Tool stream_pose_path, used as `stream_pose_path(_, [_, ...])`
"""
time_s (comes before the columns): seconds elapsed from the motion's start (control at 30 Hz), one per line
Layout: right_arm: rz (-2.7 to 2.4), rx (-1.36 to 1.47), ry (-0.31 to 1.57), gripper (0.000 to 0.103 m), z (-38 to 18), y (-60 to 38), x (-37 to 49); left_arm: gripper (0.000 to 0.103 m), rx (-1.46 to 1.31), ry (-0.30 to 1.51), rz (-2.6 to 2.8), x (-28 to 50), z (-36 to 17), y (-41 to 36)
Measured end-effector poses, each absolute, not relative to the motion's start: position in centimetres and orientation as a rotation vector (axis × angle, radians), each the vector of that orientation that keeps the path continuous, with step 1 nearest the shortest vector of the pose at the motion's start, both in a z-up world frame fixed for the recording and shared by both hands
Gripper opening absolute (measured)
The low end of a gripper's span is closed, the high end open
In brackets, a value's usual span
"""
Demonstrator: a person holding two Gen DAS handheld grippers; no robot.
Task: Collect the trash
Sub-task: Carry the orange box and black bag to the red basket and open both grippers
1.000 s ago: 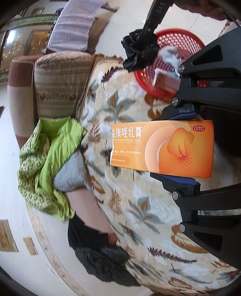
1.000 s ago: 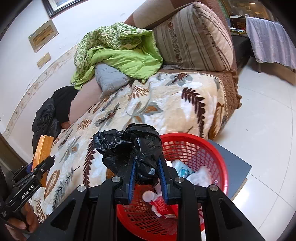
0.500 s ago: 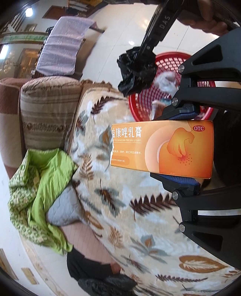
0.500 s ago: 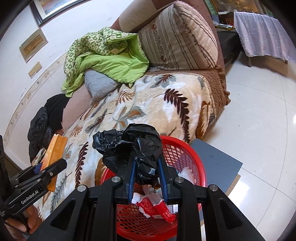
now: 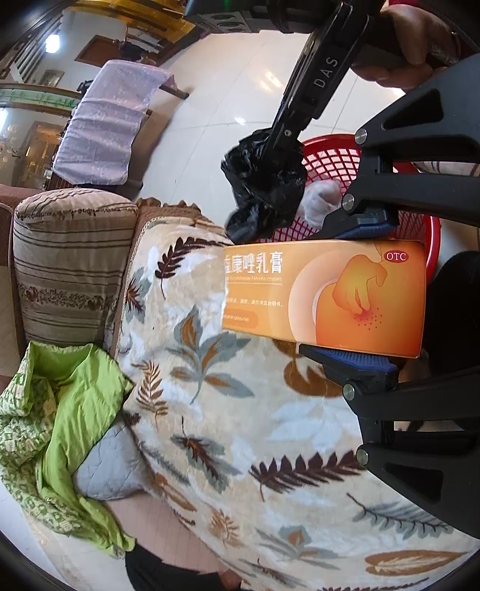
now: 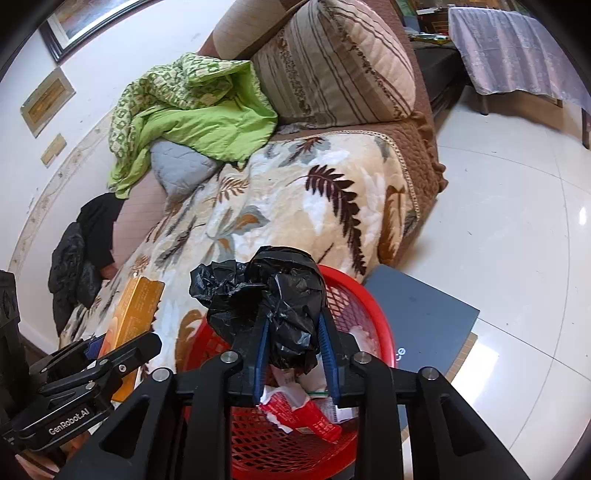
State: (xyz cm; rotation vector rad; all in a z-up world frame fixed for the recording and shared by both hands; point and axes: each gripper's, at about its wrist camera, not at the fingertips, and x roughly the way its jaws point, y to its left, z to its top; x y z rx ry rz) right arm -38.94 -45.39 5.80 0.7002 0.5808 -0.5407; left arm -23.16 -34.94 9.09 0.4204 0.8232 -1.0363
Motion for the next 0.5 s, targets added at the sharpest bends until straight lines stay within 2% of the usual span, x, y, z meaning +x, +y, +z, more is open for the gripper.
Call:
stream_pose_path(0.1, [-0.557,0.686,0.575,0.054,6.1,-45.3,-39.2,0.061,0.407,0.813,-1.055,-23.3,9.3,-34.7])
stream_pose_path(0.27, [-0.585,0.664,0.576,0.059,6.9,-44.9,-39.3,0.070,0.385,0.798,-1.055,-23.2,9.8,-34.3])
stream_pose_path(0.33, [-0.612,0.643,0.578,0.069,7.3,-44.6,-39.3,0.073,0.380,0.785,-1.038,-23.1,10.0,-33.6])
stream_pose_path(0.43, [-0.678,0.585,0.585,0.080,8.3,-43.6,-39.3,0.082,0.357,0.759,-1.008,-22.7,10.5,-32.0])
stream_pose_path(0.5, [-0.762,0.511,0.610,0.086,8.9,-42.2,-38.8,0.083,0.340,0.744,-0.990,-22.3,10.9,-30.7])
